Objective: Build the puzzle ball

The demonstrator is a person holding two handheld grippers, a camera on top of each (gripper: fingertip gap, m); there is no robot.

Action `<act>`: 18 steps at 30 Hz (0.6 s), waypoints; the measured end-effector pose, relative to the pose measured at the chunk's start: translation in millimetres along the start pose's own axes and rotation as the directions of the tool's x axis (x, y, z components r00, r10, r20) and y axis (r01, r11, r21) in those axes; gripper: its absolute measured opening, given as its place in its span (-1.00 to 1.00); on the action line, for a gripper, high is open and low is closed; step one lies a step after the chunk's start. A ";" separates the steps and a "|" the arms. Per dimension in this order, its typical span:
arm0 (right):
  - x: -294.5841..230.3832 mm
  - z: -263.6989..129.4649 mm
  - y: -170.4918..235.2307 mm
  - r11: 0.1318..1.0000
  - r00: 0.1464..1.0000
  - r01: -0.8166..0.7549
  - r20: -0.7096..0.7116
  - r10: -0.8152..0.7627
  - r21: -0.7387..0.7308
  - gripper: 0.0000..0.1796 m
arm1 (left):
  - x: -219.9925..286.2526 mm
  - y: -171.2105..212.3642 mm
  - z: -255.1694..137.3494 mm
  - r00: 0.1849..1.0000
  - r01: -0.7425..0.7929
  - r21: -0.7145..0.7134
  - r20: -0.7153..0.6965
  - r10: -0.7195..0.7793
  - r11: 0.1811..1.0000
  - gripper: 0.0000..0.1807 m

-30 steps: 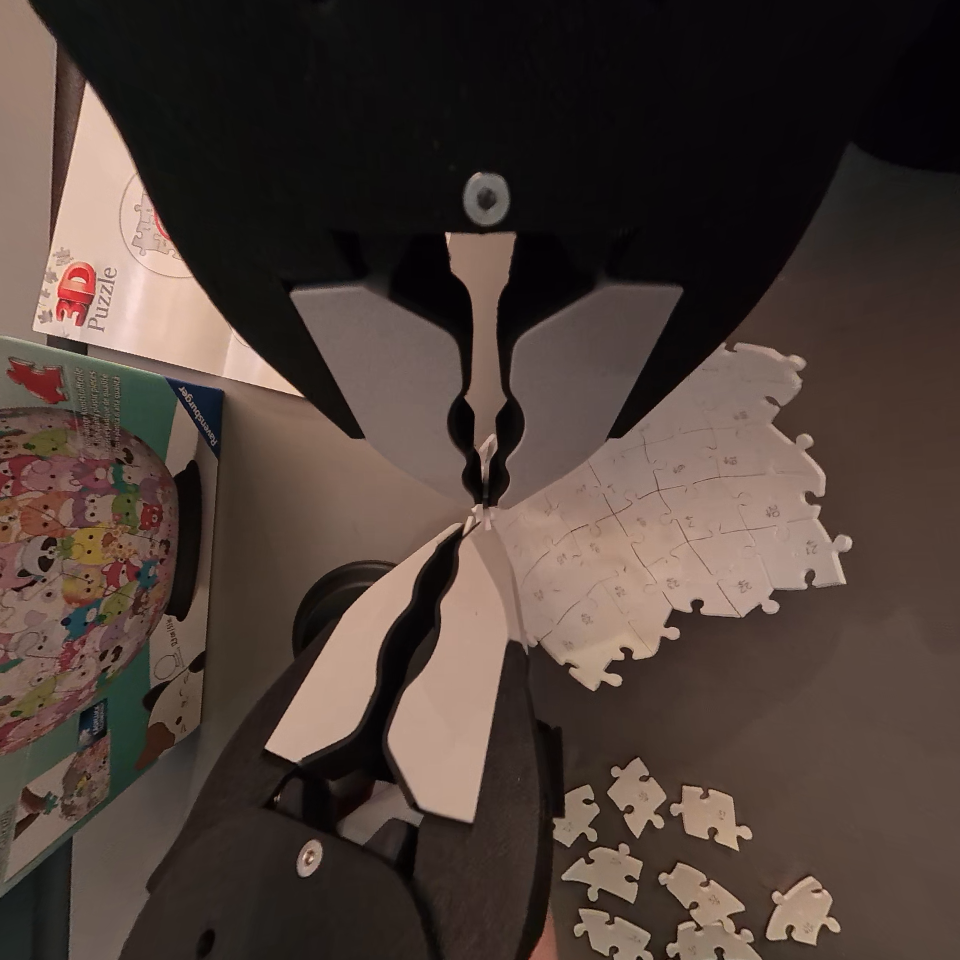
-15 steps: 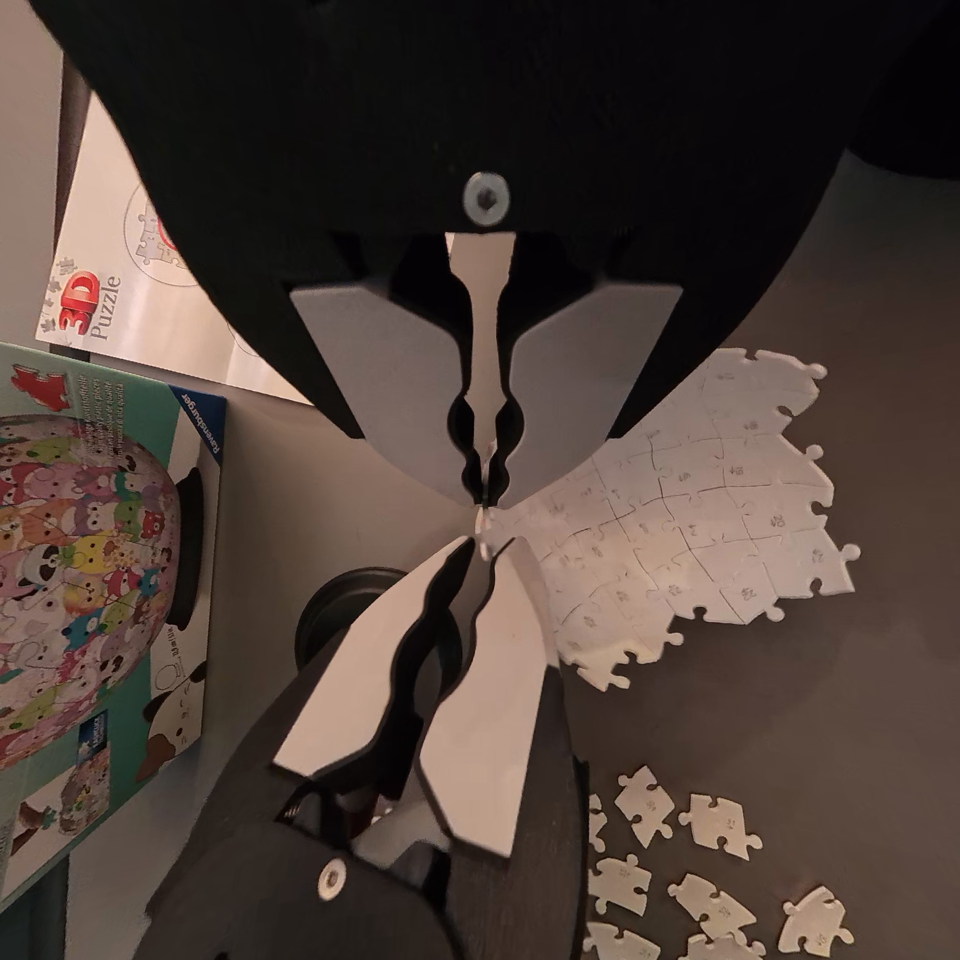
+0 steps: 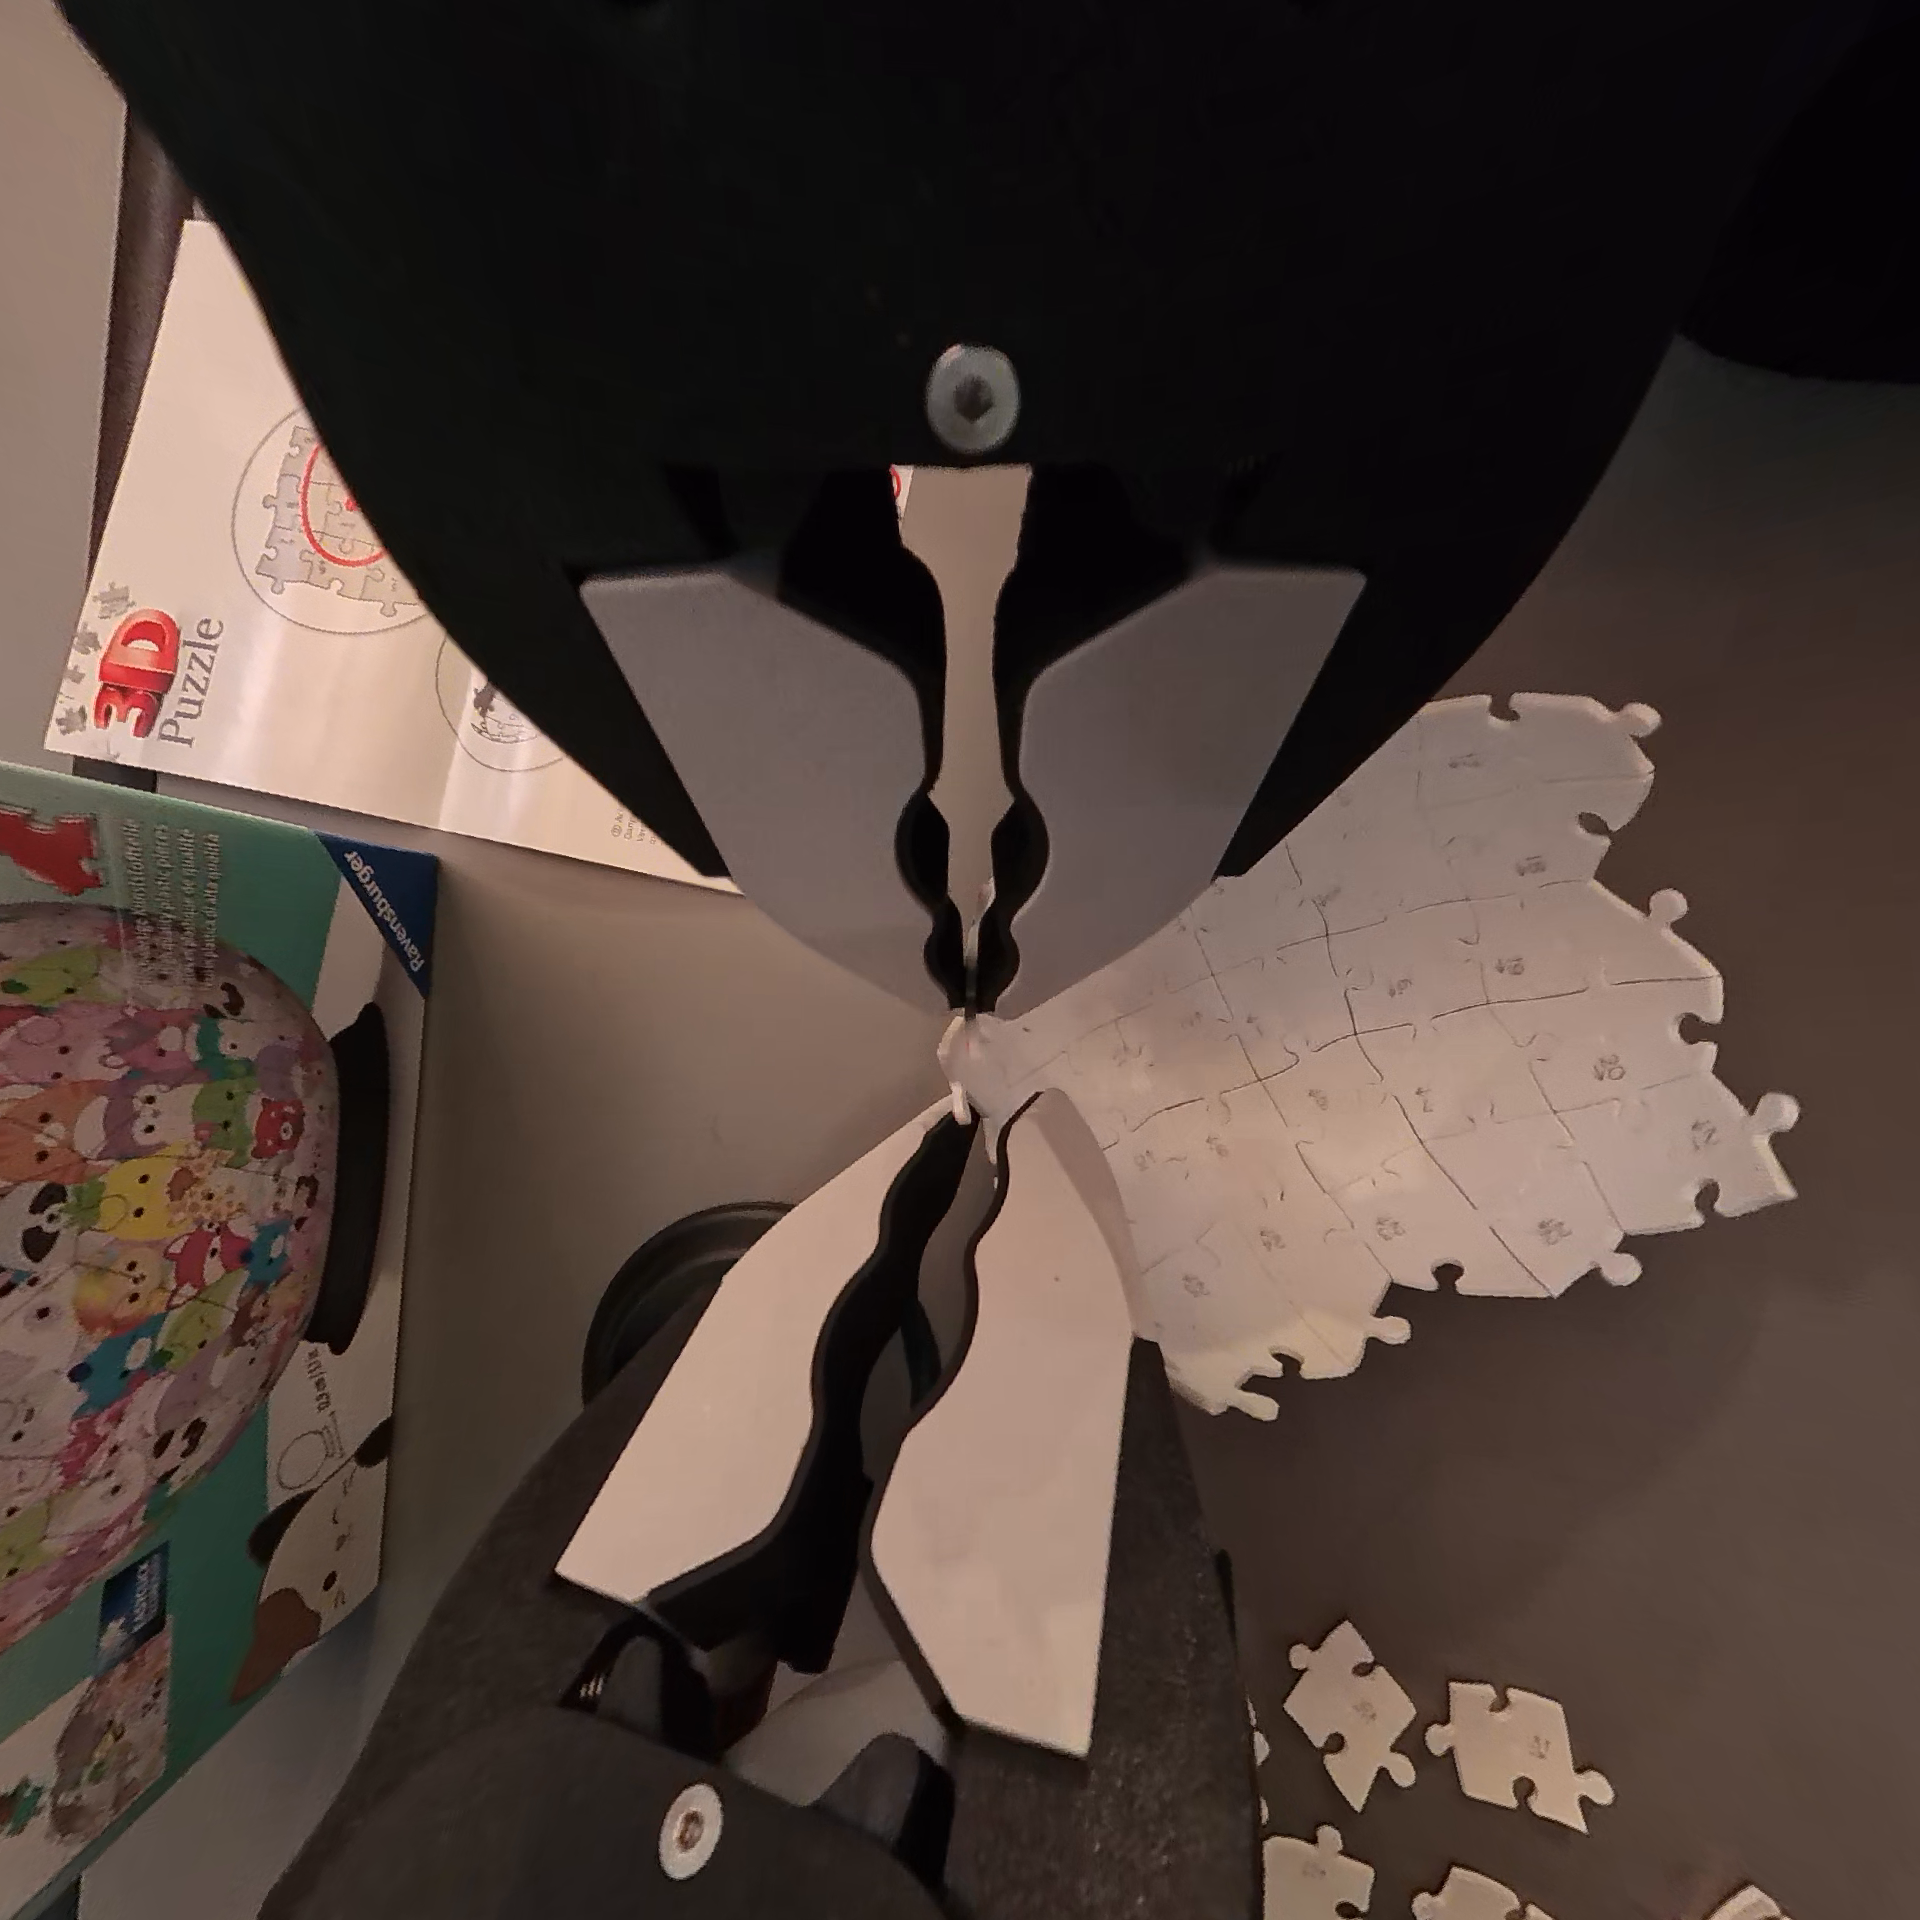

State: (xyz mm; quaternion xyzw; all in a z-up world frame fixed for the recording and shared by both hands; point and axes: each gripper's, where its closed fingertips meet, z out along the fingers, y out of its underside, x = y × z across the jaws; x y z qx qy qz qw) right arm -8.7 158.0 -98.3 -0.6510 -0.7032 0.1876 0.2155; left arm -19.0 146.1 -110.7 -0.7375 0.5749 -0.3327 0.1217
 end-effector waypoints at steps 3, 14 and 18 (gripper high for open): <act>1.0 -0.3 0.4 1.000 1.000 -0.008 -0.004 0.008 0.007 -0.96 | -0.6 0.0 0.7 1.000 -0.008 -0.003 0.004 0.008 1.000 -0.86; 3.1 -0.9 1.7 0.995 0.998 -0.069 0.012 0.069 0.074 -0.97 | -5.6 -5.0 0.4 1.000 0.012 0.015 -0.002 -0.012 1.000 -0.79; 3.0 0.4 3.5 0.995 0.997 -0.075 0.015 0.075 0.071 -0.97 | -7.7 -5.9 1.6 1.000 0.015 0.010 -0.002 -0.015 1.000 -0.86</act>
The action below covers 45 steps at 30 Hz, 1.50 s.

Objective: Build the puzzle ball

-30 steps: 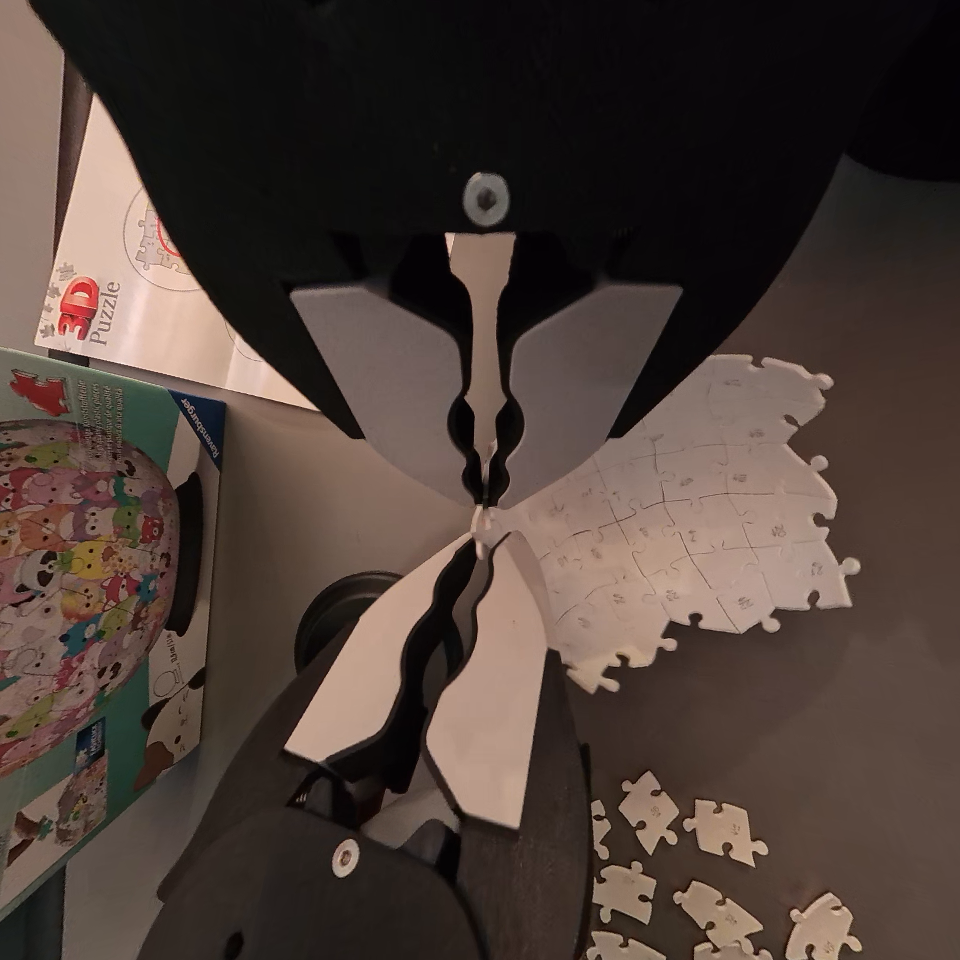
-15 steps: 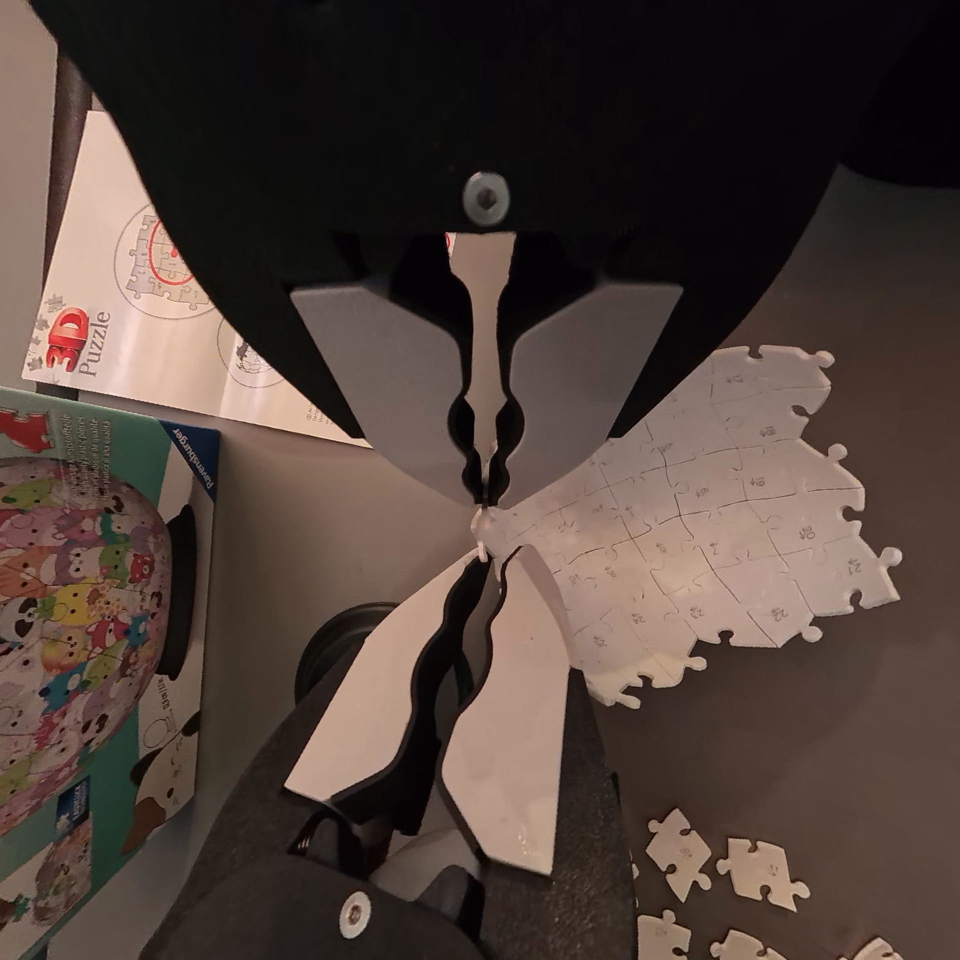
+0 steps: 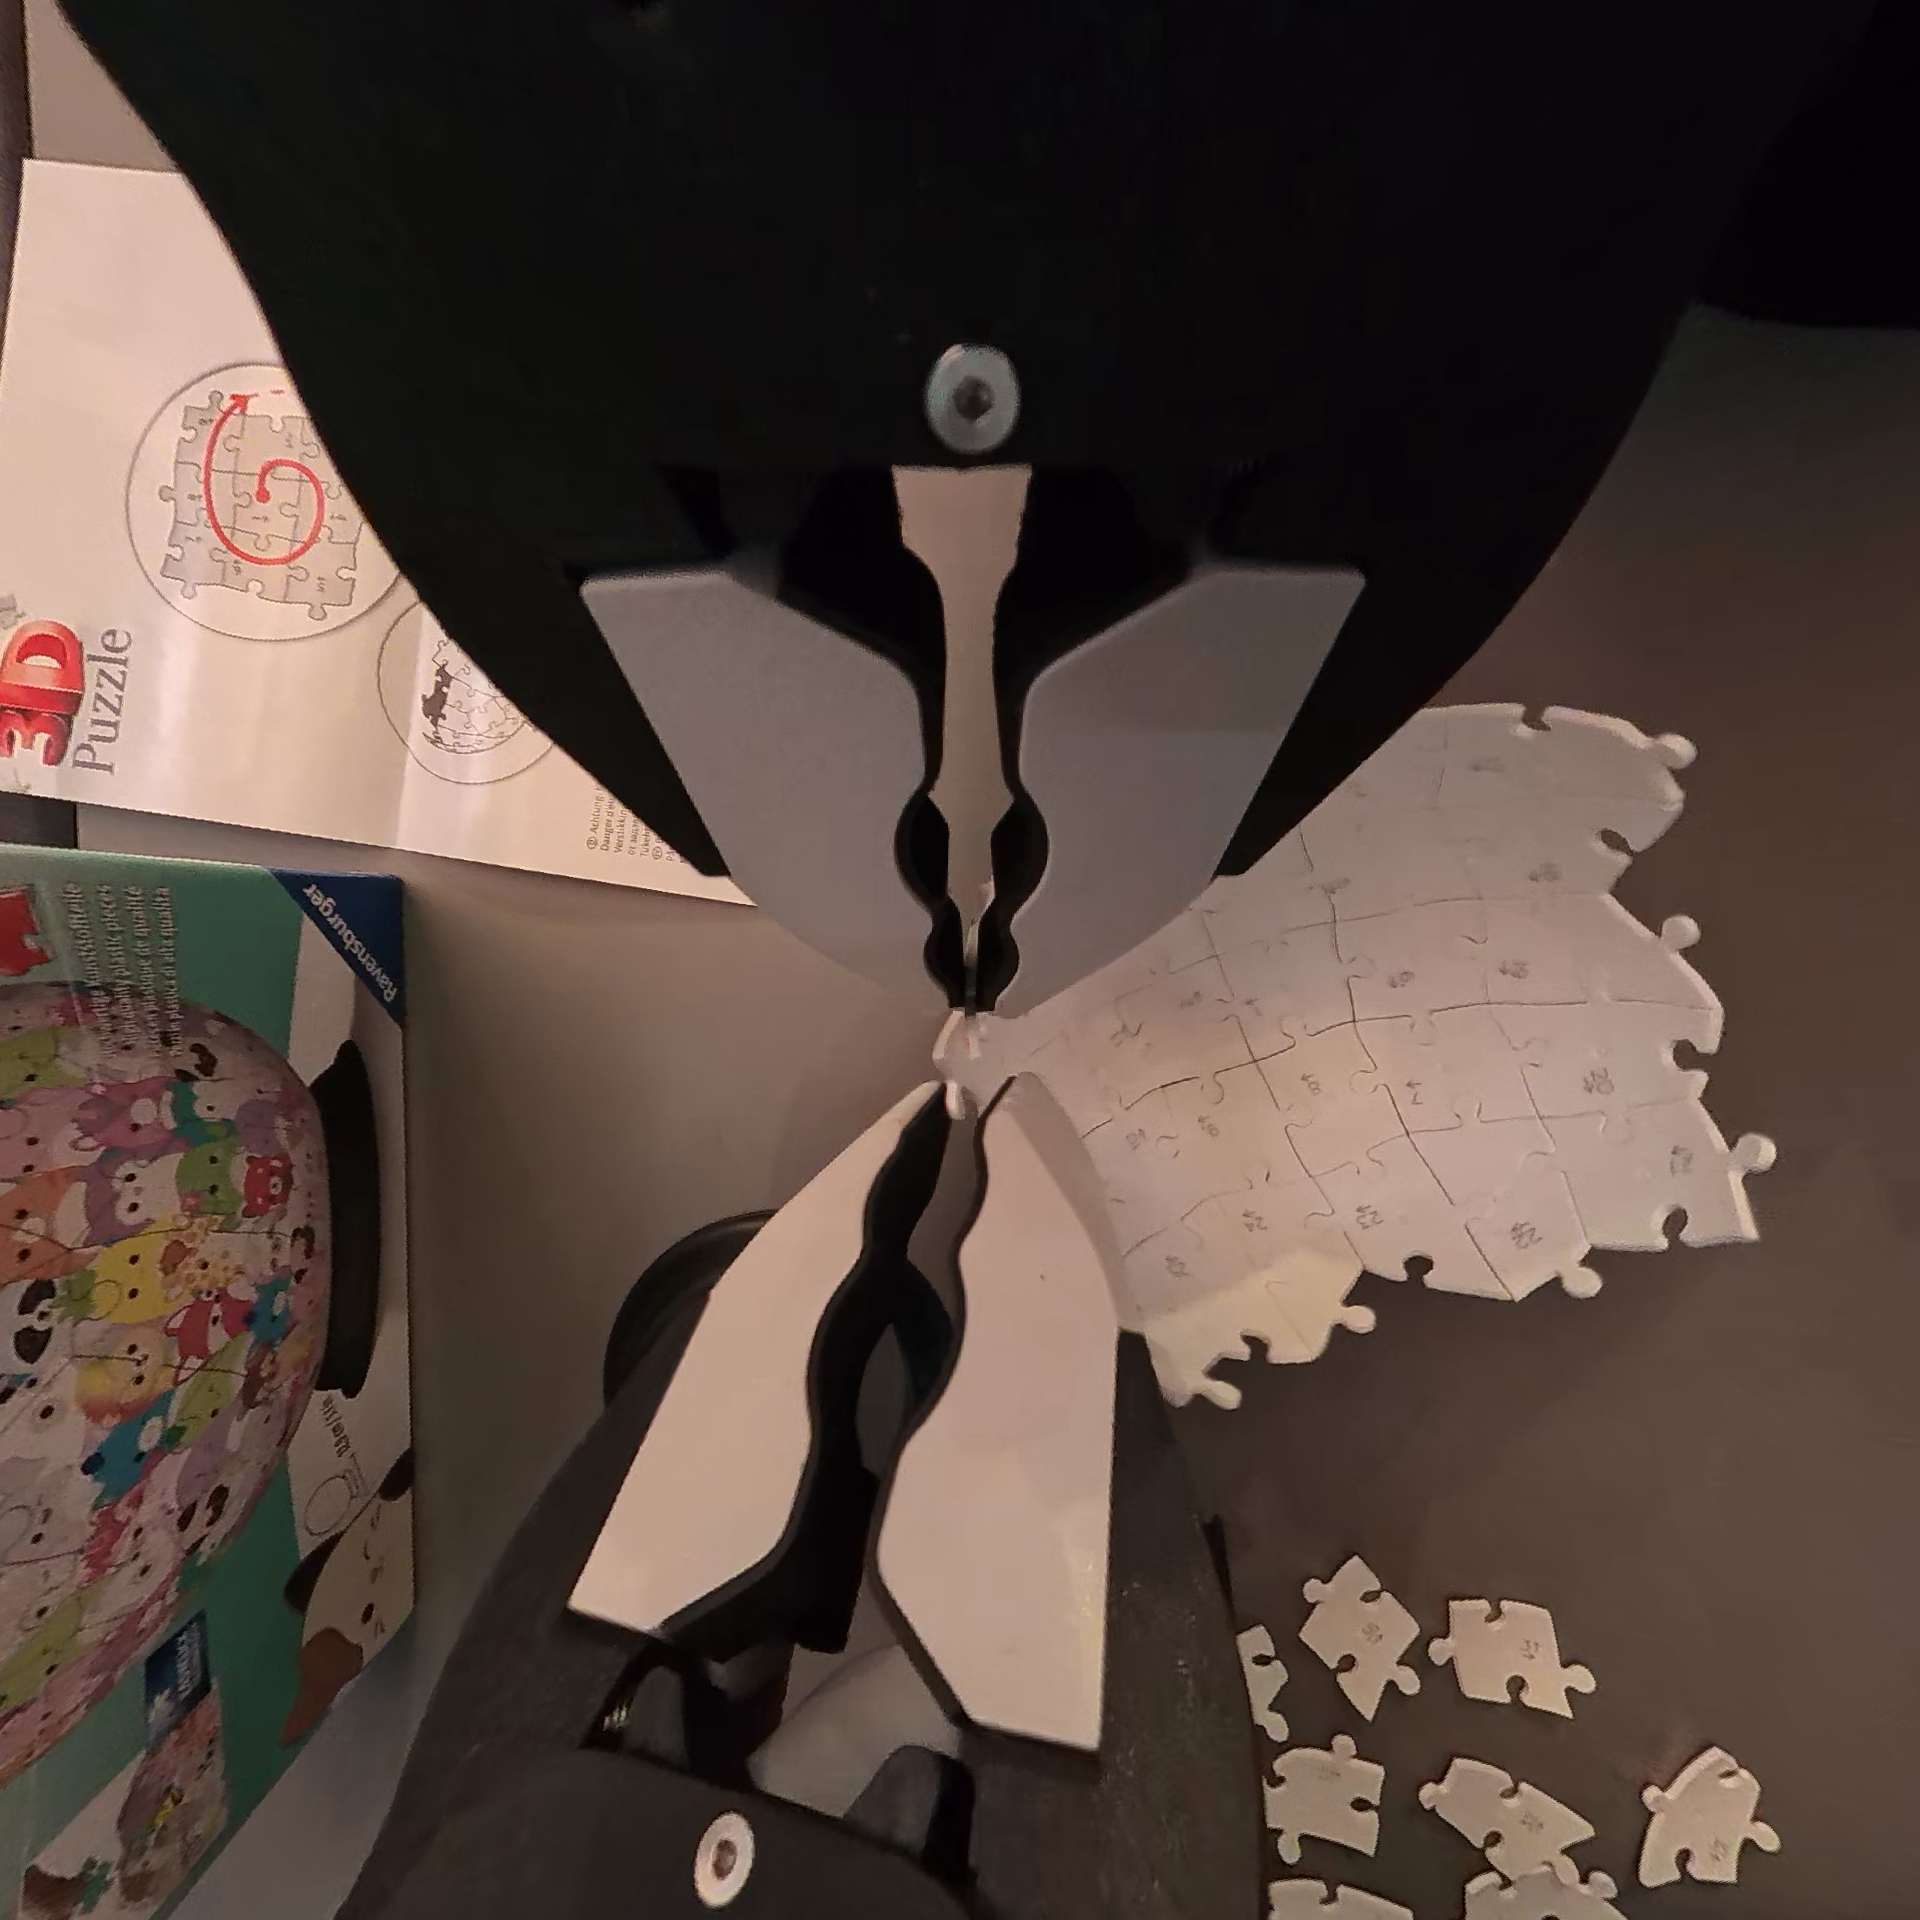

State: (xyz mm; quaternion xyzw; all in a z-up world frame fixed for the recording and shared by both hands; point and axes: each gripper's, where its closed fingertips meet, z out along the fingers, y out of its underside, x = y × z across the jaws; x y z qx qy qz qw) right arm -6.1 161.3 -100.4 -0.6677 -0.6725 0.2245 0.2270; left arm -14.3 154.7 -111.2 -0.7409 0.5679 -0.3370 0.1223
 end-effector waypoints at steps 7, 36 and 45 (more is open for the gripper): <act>0.2 0.9 0.3 1.000 1.000 -0.010 0.004 0.010 0.004 -0.97 | -4.8 -4.0 4.0 1.000 -0.004 -0.025 0.008 0.004 1.000 -0.79; 2.7 -1.2 13.0 0.984 0.988 -0.149 0.020 0.151 -0.096 -0.96 | -3.5 -9.7 11.7 0.998 -0.051 -0.038 -0.024 0.050 0.998 -0.96; 2.3 -3.8 13.8 0.958 0.971 -0.235 0.009 0.240 -0.161 -0.97 | -2.4 -10.2 10.8 0.998 -0.045 -0.032 -0.035 0.044 0.998 -0.97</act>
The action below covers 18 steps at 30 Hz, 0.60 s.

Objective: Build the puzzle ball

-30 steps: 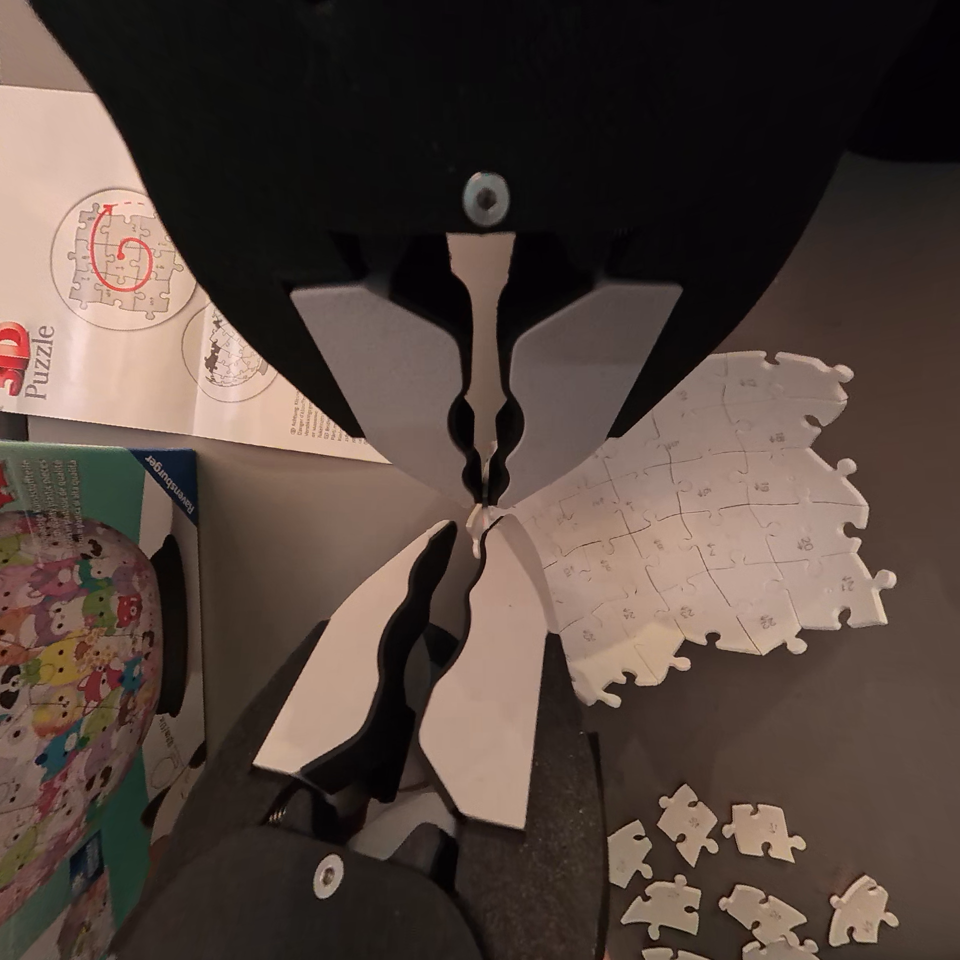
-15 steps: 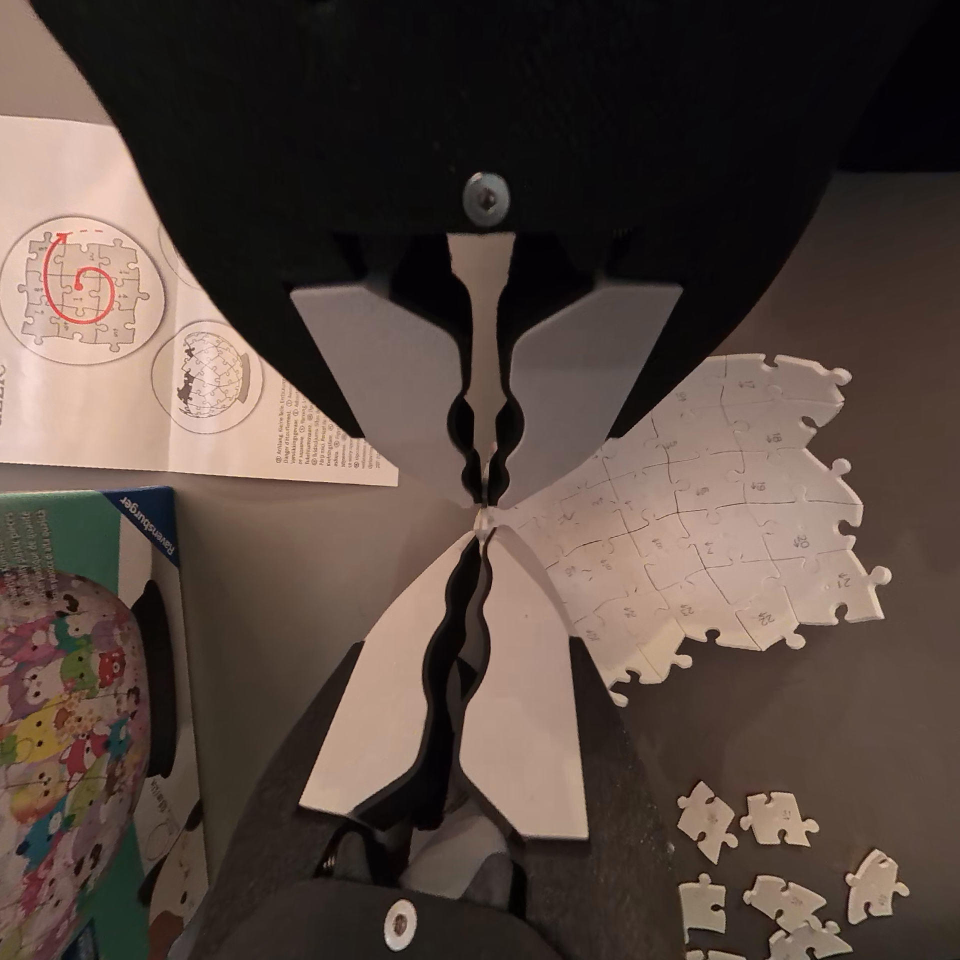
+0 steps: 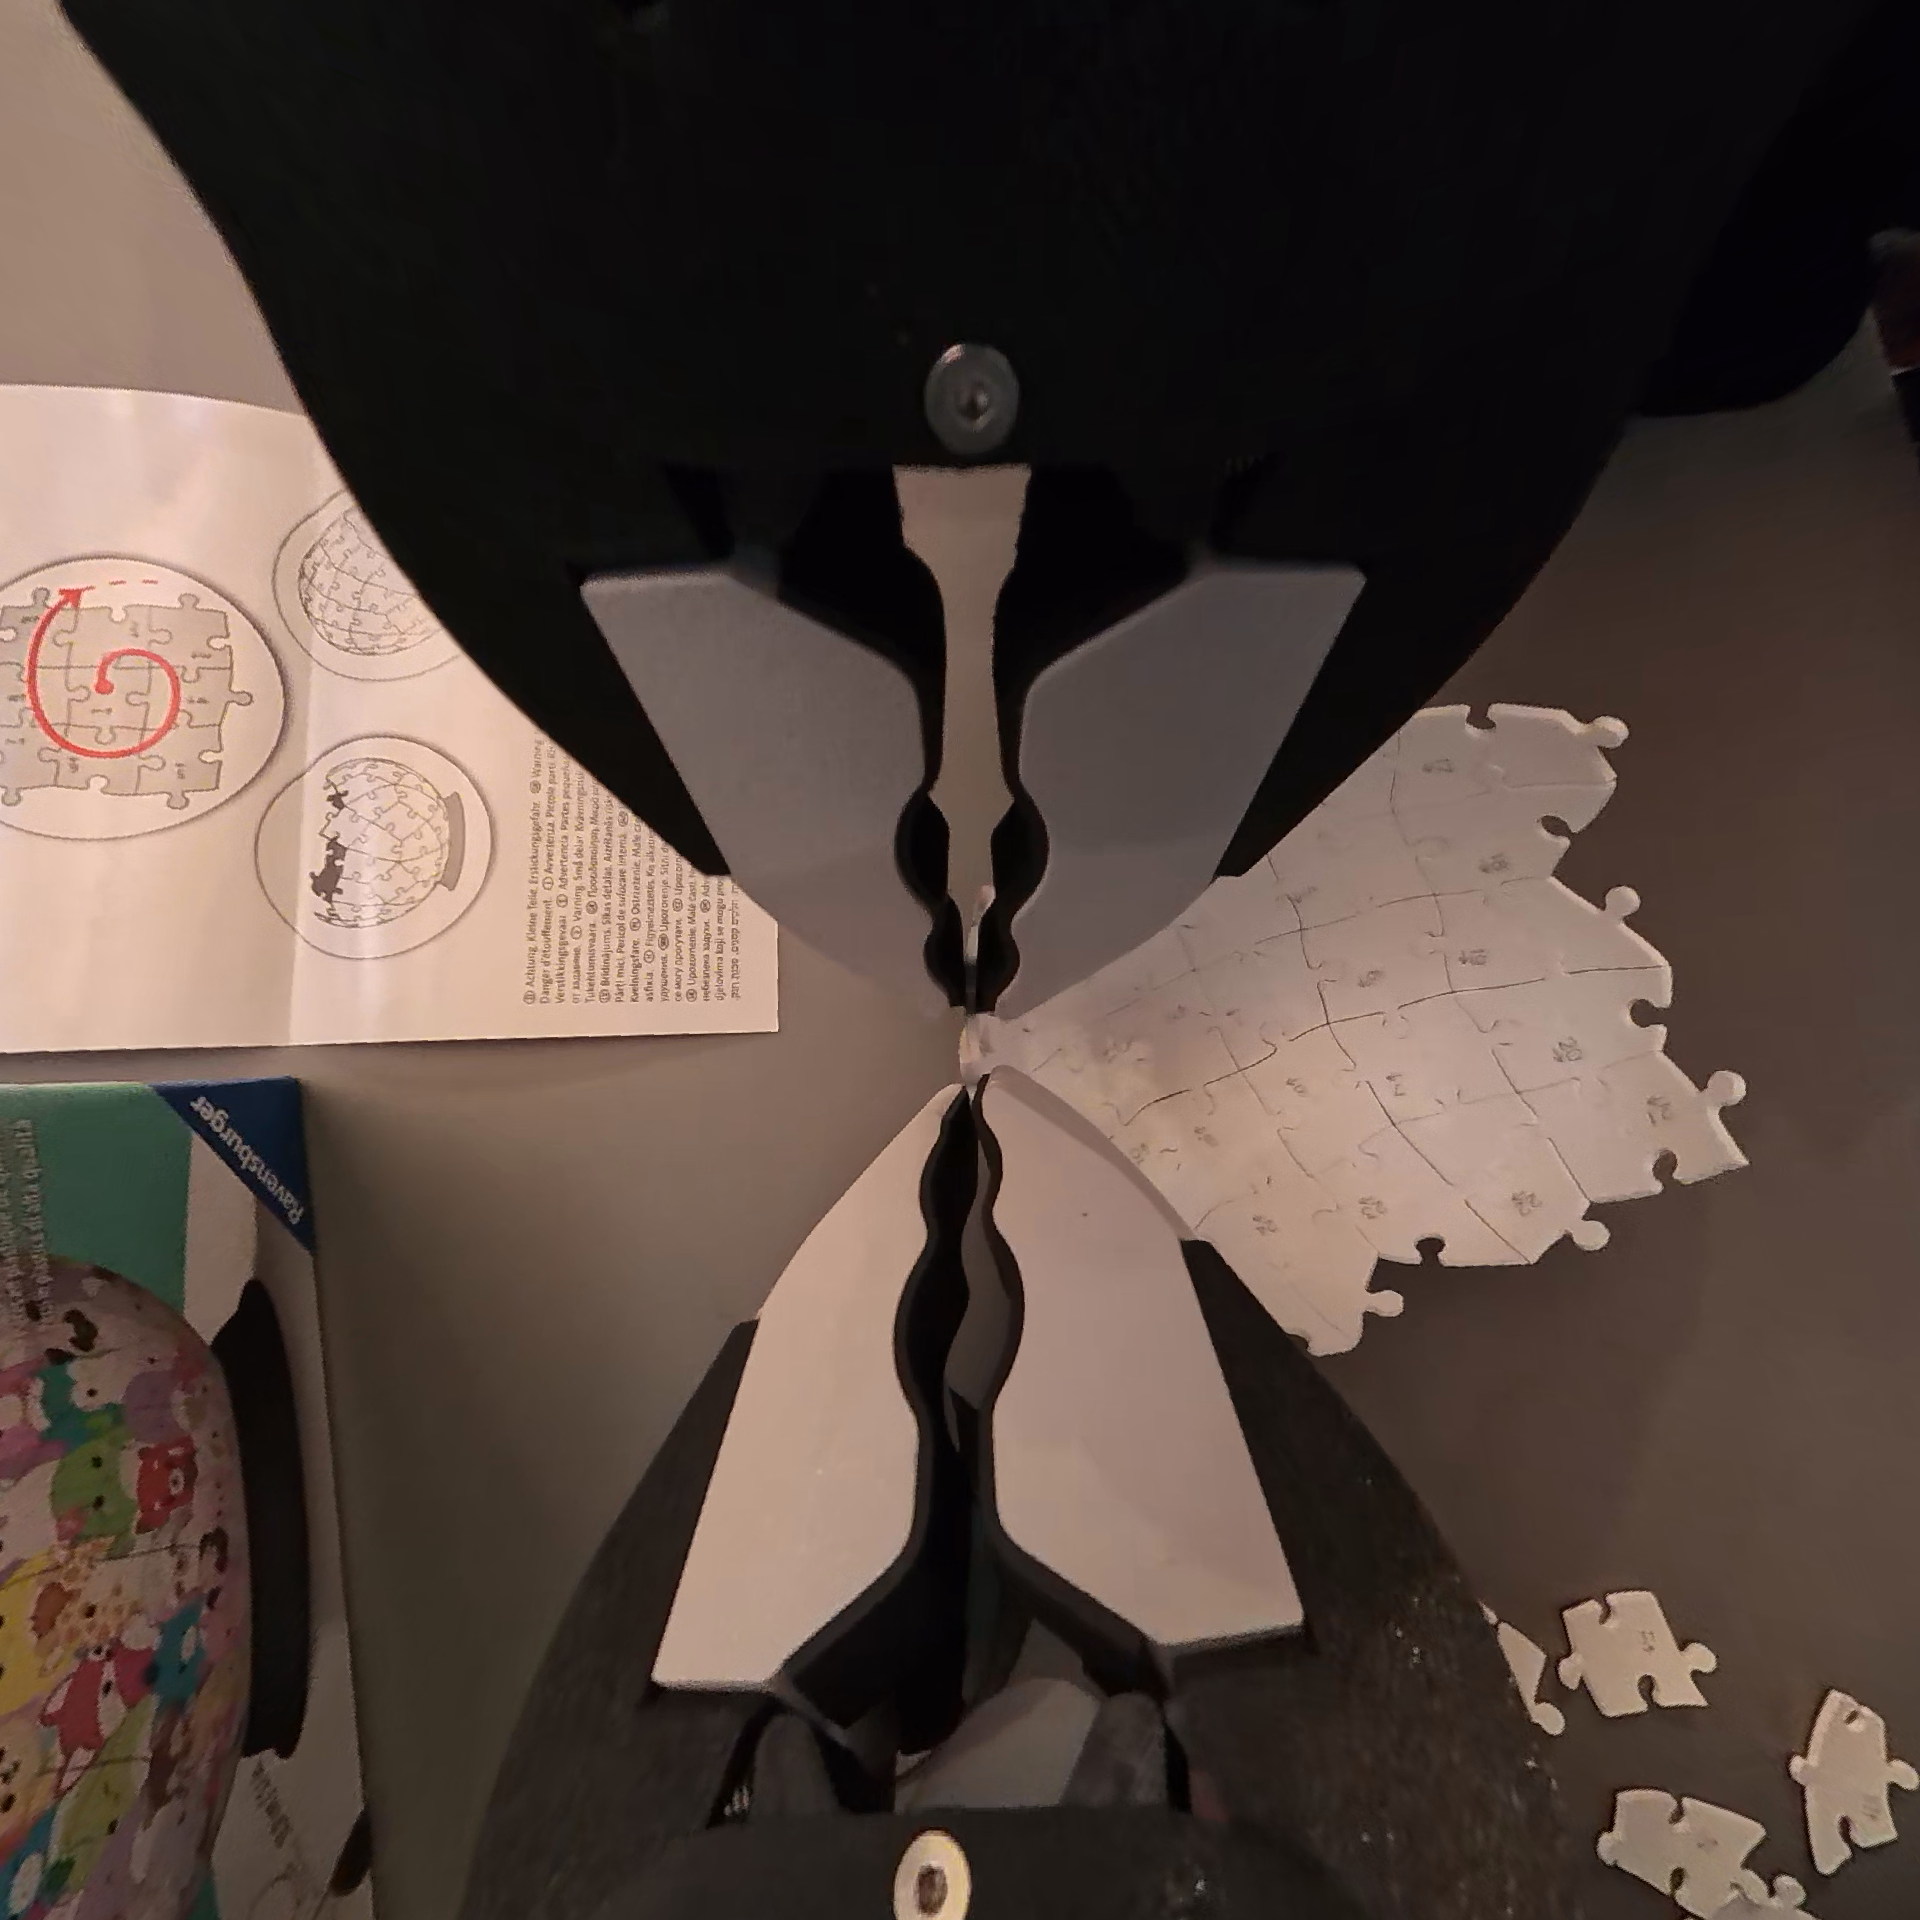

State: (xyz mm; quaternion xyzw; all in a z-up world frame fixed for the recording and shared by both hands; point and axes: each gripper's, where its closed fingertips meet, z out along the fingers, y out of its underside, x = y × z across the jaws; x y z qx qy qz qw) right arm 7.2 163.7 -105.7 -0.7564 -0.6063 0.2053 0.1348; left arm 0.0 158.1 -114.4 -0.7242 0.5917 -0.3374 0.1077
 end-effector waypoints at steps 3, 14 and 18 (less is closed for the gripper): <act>-0.1 -0.2 0.2 0.999 0.999 0.039 -0.019 -0.039 -0.001 -0.96 | -0.5 0.5 -0.3 1.000 -0.002 0.000 0.004 0.002 1.000 -0.97; 4.0 4.7 10.4 1.000 1.000 -0.014 -0.013 0.014 -0.019 -0.96 | -1.6 3.0 -1.1 1.000 0.008 -0.001 0.004 -0.008 1.000 -0.98; 5.4 1.9 8.2 1.000 1.000 -0.020 -0.017 0.020 0.020 -0.97 | -2.6 2.5 -1.2 1.000 0.011 0.000 0.007 -0.011 1.000 -0.92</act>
